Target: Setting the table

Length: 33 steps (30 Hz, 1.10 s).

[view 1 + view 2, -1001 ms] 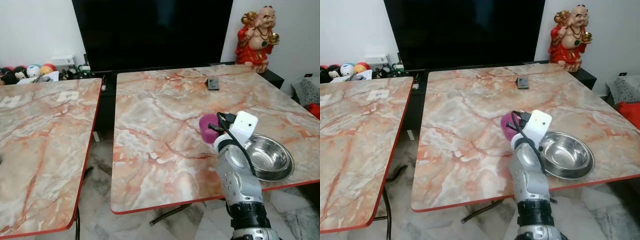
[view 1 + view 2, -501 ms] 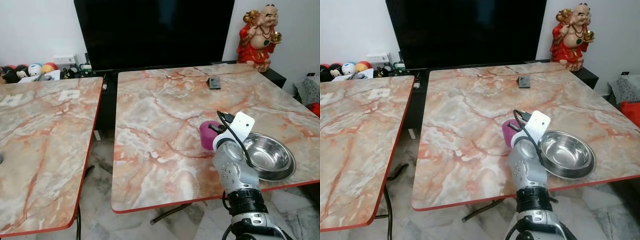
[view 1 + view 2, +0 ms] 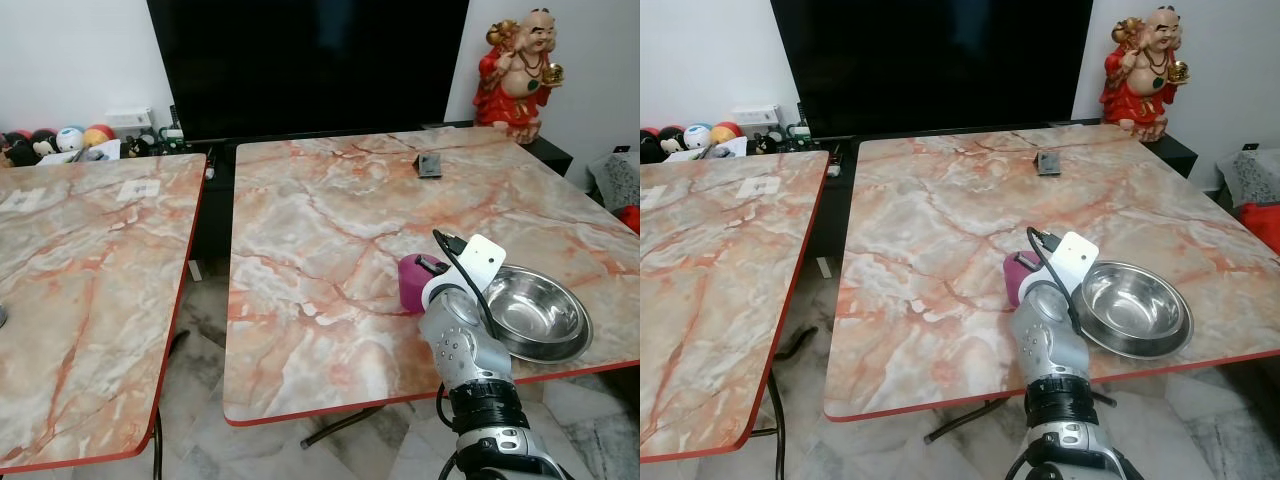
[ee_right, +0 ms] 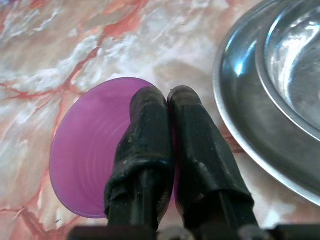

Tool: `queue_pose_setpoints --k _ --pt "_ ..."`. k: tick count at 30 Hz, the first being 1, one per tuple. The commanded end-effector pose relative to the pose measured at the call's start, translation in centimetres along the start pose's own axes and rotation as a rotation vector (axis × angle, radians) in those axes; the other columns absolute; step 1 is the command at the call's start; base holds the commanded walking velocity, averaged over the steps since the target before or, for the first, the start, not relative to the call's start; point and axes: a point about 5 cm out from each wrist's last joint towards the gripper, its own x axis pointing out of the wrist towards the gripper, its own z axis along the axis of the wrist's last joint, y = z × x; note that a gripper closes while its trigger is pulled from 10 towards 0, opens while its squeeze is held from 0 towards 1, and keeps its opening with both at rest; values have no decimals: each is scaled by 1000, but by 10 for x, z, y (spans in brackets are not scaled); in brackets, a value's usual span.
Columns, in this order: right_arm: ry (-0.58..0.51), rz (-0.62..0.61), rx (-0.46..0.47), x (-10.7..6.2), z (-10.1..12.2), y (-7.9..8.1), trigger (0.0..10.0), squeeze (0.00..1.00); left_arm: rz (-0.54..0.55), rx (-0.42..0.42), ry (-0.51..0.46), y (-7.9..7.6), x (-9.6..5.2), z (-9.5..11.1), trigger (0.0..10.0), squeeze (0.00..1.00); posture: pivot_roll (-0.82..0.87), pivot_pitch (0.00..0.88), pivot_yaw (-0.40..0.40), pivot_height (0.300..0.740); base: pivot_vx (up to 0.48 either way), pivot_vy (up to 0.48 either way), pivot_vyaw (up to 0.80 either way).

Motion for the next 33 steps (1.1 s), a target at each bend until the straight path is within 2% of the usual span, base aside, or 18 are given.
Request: queue_pose_setpoints --k 1,10,12,13,14,15,20,22,23,24,25,26,28,33 --pt "-4 -21 17 0 2 -2 10000 86 -27 -12 65 -6 -3 -15 10000 0 -24 0 8 740 0 0 0" --pt "-25 -64 32 1 6 -8 10000 118 -26 -9 64 -6 -3 -15 10000 0 -23 0 11 740 0 0 0" --pt "-22 -64 32 0 5 -8 10000 161 -27 -8 64 -6 -3 -15 10000 0 -23 0 11 740 0 0 0" --pt "-22 -64 32 0 5 -8 10000 494 -27 -7 64 -6 -3 -15 10000 0 -23 0 11 740 0 0 0" --pt "-20 -67 35 0 4 -8 10000 643 -27 -7 65 -6 -3 -15 10000 0 -20 0 12 740 0 0 0" --pt "-19 -68 36 0 4 -8 10000 643 -27 -7 65 -6 -3 -15 10000 0 -20 0 12 740 0 0 0" --pt "-22 -71 38 0 4 -7 10000 604 -26 -7 65 -5 -3 -15 10000 0 -21 0 14 740 0 0 0" --pt "-33 -73 40 -1 6 -7 10000 490 -26 -5 65 -5 -3 -15 10000 0 -21 0 14 740 0 0 0" --pt "-33 -73 40 -1 6 -7 10000 490 -26 -5 65 -5 -3 -15 10000 0 -21 0 14 740 0 0 0" --pt "-36 -75 43 -1 7 -7 10000 341 -27 -5 65 -5 -3 -15 10000 0 -21 0 14 740 0 0 0" --pt "-37 -76 46 -1 7 -7 10000 341 -27 -4 65 -5 -3 -15 10000 0 -21 0 14 740 0 0 0" --pt "-40 -75 51 -1 8 -7 10000 31 -27 -3 66 -5 -3 -15 10000 0 -21 0 14 740 0 0 0" --pt "-43 -72 53 -1 9 -6 10000 0 -27 -2 66 -5 -3 -15 10000 0 -20 0 13 740 0 0 0" --pt "-53 -55 56 -2 10 -4 10000 0 -28 -3 65 -5 -3 -14 10000 0 -20 0 13 740 0 0 0"
